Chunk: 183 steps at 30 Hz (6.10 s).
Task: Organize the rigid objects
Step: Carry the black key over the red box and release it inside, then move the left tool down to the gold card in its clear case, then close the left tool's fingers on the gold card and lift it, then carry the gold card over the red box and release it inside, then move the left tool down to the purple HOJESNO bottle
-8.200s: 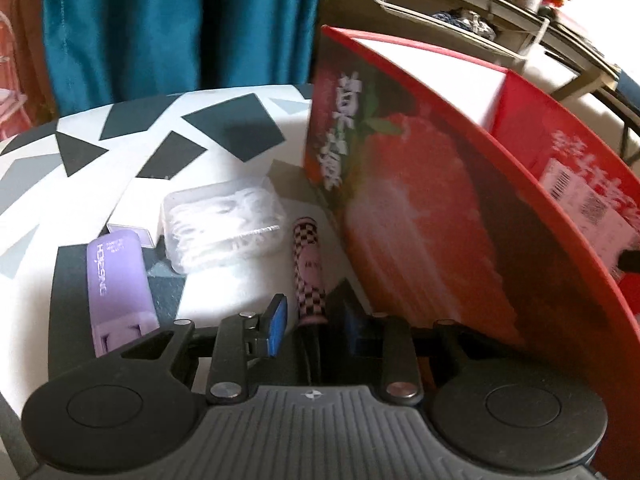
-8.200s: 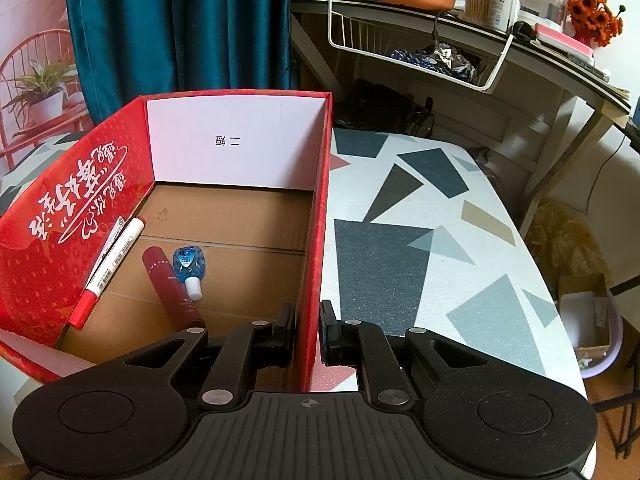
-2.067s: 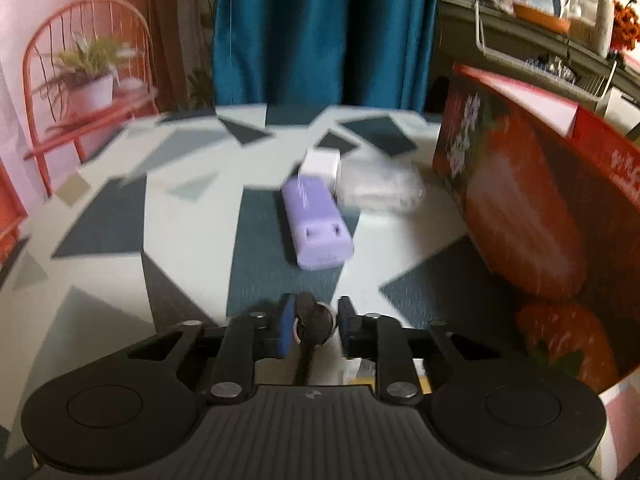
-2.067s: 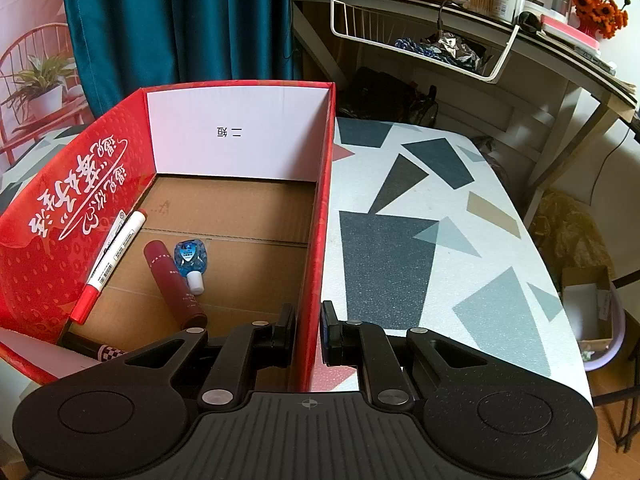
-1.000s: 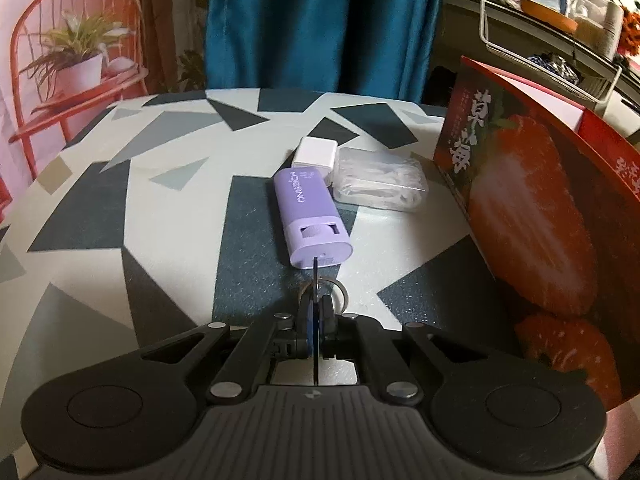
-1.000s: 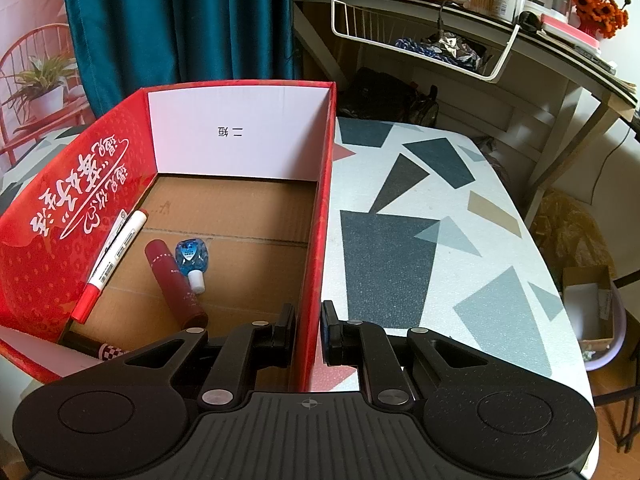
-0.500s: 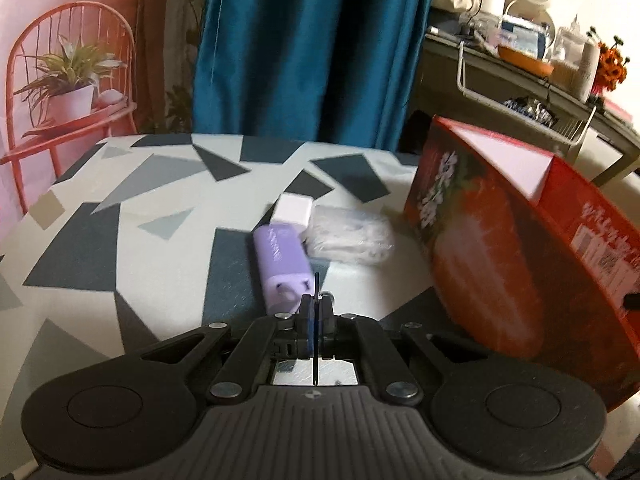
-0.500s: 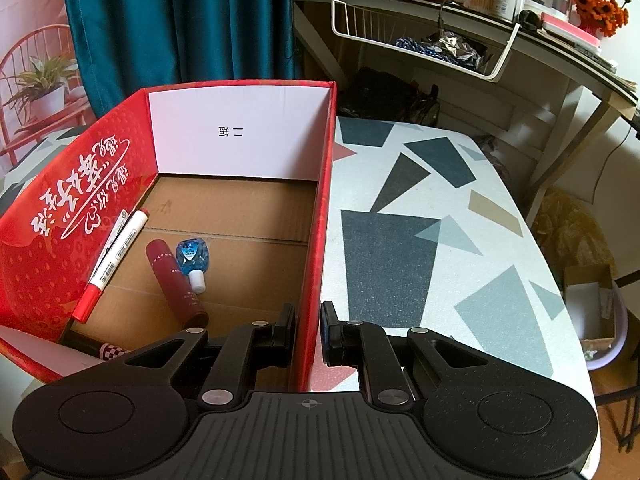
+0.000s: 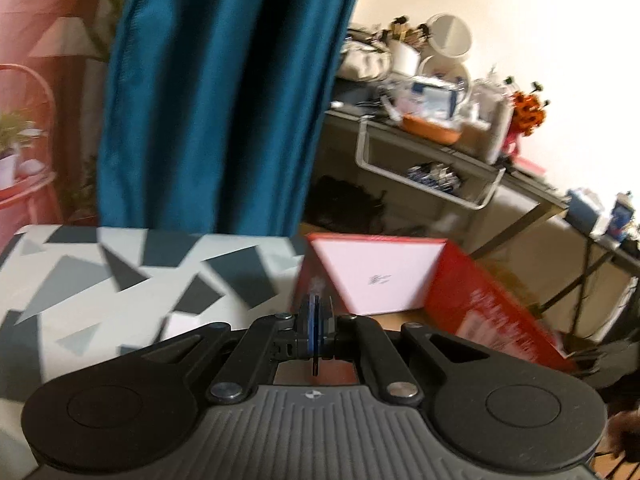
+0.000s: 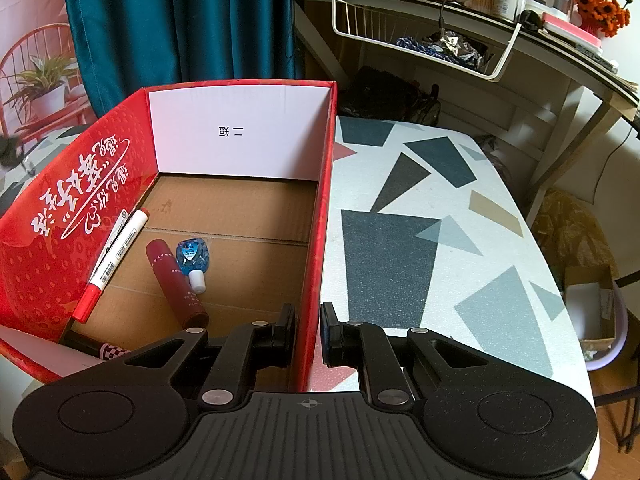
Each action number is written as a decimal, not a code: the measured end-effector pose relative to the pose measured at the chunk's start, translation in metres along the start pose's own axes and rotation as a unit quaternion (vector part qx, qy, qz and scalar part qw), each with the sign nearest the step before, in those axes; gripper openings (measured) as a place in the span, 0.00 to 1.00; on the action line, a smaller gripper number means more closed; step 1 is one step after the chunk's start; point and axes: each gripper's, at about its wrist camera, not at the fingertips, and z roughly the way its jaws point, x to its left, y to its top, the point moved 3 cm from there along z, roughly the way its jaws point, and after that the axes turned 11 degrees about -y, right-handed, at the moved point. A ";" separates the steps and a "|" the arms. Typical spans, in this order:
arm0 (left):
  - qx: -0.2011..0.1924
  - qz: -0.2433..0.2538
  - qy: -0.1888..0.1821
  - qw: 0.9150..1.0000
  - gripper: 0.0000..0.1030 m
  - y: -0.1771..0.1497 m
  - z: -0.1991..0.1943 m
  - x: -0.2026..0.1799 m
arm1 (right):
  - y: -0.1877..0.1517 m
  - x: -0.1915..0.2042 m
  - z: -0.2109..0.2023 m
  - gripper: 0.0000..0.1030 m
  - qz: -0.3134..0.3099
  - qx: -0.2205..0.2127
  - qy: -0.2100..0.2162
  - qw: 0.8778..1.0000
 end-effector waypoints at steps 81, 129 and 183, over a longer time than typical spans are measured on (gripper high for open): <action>0.170 -0.040 0.182 0.968 0.59 -0.115 0.011 0.071 | 0.003 0.002 0.002 0.14 -0.009 0.005 0.000 1.000; 0.048 0.038 -0.040 0.997 0.56 0.014 0.029 -0.029 | 0.000 0.002 0.001 0.14 -0.011 0.000 0.001 1.000; 0.107 -0.076 0.155 0.979 0.69 -0.031 0.042 0.117 | 0.001 0.001 0.001 0.12 -0.011 0.005 -0.003 1.000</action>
